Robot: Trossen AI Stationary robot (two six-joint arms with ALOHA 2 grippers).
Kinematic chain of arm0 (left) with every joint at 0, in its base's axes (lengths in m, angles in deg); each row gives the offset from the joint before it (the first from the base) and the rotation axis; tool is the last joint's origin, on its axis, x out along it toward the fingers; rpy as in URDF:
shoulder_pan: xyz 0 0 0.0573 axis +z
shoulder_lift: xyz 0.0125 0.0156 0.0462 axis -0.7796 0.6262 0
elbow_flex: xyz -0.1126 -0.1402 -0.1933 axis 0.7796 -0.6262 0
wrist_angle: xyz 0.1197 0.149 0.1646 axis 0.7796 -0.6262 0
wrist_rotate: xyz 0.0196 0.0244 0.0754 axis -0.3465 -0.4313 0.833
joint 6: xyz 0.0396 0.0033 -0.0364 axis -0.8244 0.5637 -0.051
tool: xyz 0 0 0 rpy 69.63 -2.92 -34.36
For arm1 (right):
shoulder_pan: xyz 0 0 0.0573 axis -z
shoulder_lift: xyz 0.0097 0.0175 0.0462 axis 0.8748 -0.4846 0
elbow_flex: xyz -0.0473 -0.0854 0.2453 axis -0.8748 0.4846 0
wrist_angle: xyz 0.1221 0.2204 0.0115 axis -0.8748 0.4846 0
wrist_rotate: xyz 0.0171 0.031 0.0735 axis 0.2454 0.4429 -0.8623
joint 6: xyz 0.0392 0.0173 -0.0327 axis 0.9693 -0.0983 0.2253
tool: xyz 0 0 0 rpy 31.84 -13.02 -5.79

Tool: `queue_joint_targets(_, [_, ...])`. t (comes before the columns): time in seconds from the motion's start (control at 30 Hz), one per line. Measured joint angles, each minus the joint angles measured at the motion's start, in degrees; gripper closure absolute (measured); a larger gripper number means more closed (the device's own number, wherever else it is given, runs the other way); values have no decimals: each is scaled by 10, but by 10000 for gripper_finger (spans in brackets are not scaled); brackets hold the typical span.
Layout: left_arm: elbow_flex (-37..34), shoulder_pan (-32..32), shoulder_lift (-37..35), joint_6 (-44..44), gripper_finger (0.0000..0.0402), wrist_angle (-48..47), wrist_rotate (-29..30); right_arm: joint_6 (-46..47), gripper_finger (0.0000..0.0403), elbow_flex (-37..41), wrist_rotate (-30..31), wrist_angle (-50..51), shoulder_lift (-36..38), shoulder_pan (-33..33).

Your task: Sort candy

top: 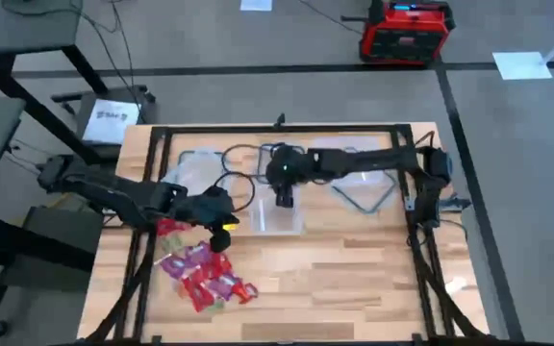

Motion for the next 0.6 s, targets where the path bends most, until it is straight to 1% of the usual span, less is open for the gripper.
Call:
queue_joint_targets(0.17, [0, 0, 0, 1, 402, -6, 0, 12, 253, 28, -60, 39, -26, 28])
queue_joint_targets(0.23, [0, 0, 0, 2, 402, -11, 0, 18, 254, 32, -94, 21, -37, 30])
queue_joint_targets(0.3, [0, -1, 0, -1, 402, -11, -1, 18, 255, 35, -99, 40, -43, 26])
queue_joint_targets(0.33, [0, -1, 0, -2, 402, -10, -1, 18, 255, 34, -97, 33, -49, 24])
queue_joint_targets(0.4, [0, -1, 0, -3, 402, -10, -1, 14, 259, 35, -81, 33, -60, 20])
queue_joint_targets(0.47, [0, -1, 0, -3, 402, -10, -1, 7, 279, 36, -64, 37, -66, 16])
queue_joint_targets(0.5, [0, -1, 0, -3, 402, -10, -1, 2, 297, 35, -55, 32, -66, 14])
queue_joint_targets(0.6, [0, -1, 0, -2, 402, -11, 0, -1, 373, 28, -45, 34, -58, 14])
